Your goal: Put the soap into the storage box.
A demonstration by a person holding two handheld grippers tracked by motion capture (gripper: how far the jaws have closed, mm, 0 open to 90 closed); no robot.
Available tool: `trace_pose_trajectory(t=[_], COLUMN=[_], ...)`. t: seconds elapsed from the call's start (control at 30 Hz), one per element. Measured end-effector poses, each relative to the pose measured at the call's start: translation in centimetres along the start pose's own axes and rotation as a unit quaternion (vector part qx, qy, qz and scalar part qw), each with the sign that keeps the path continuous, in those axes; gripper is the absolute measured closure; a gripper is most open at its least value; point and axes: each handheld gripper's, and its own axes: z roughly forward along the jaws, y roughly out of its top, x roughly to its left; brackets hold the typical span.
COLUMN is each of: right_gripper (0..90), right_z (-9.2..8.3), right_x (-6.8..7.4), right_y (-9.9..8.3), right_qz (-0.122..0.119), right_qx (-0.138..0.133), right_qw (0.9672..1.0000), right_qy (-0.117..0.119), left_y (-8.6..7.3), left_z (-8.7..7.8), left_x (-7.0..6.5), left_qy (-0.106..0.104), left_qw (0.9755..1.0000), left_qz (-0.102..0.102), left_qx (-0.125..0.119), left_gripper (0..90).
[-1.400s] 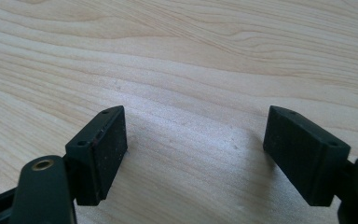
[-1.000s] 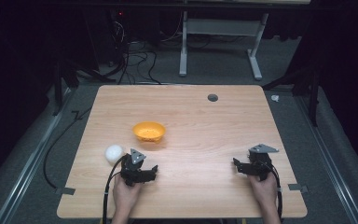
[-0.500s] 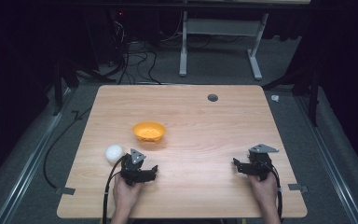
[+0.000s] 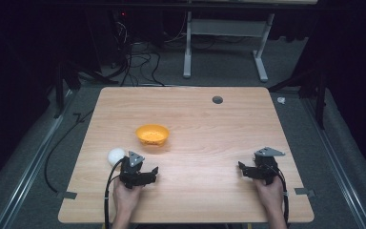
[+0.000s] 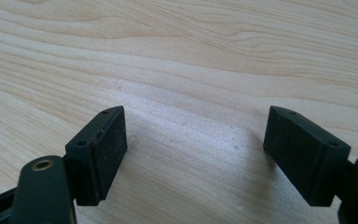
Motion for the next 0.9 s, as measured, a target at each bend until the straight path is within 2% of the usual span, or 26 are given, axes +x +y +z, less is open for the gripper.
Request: trace_pose_trajectory(t=[0.23,0.4,0.63,0.9], right_gripper=[22.3,22.3,22.3,22.3], right_z=[0.0,0.0,0.0,0.0], right_x=[0.0,0.0,0.0,0.0], right_y=[0.0,0.0,0.0,0.0], right_qz=[0.001,0.001,0.001,0.001], right_qx=[0.0,0.0,0.0,0.0], right_qw=[1.0,1.0,1.0,1.0], right_qy=[0.0,0.0,0.0,0.0], left_y=[0.0,0.1,0.2,-0.1], left_z=[-1.4,-2.2,-3.5,-4.3], left_x=[0.5,0.7,1.3,1.9], left_qy=[-0.004,-0.003,0.004,0.014], left_qw=[0.9998,0.9997,0.9993,0.9989], left_qz=[-0.015,-0.013,-0.02,-0.029], left_qx=[-0.015,-0.019,-0.031,-0.034], left_gripper=[18.0,18.3,18.6,19.3])
